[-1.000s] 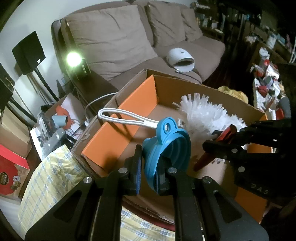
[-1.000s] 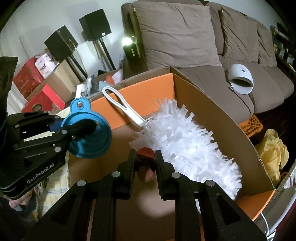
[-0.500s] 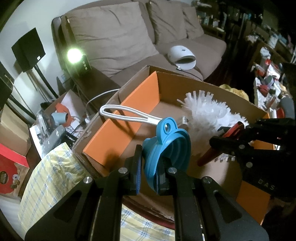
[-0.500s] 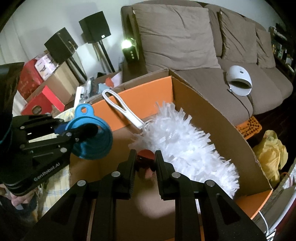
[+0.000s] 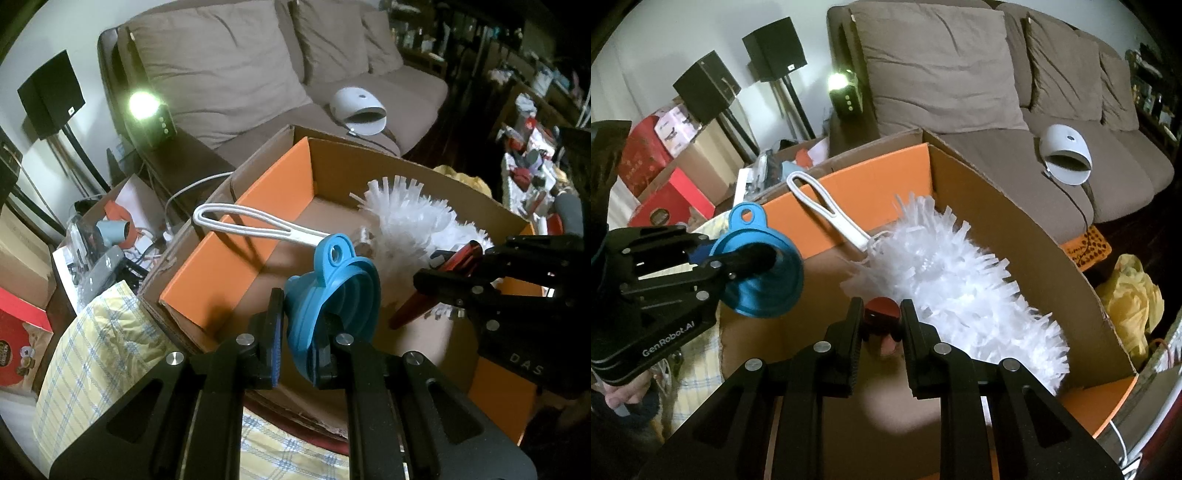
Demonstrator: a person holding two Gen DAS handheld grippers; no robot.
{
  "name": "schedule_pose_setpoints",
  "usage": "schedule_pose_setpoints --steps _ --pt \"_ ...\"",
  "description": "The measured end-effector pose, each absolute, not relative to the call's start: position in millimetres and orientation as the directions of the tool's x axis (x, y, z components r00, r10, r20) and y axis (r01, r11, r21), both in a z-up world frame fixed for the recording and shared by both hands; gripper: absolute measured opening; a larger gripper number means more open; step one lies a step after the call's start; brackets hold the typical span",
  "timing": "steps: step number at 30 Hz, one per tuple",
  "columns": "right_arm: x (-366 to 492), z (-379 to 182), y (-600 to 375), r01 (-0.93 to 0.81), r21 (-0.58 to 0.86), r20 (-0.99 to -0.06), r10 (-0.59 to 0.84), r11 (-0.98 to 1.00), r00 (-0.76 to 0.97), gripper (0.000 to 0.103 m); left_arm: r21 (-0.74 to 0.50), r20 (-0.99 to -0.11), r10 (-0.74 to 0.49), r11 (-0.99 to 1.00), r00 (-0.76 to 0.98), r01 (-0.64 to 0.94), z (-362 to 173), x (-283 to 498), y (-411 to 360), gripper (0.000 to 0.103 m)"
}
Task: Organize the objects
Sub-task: 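Open the right gripper to release the red case inside the box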
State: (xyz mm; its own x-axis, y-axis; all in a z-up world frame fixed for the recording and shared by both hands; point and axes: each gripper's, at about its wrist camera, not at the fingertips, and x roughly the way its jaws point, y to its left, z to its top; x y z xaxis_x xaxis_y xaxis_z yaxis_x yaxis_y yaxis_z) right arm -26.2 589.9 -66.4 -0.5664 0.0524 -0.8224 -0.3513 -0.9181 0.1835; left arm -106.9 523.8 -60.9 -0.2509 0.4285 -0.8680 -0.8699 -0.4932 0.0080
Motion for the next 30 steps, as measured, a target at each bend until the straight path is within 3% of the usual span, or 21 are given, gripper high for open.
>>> schedule_pose_setpoints --steps 30 --pt "-24 -66 592 -0.377 0.172 -0.822 0.079 -0.910 -0.565 0.019 0.042 -0.876 0.409 -0.463 -0.255 -0.886 -70 -101 528 0.011"
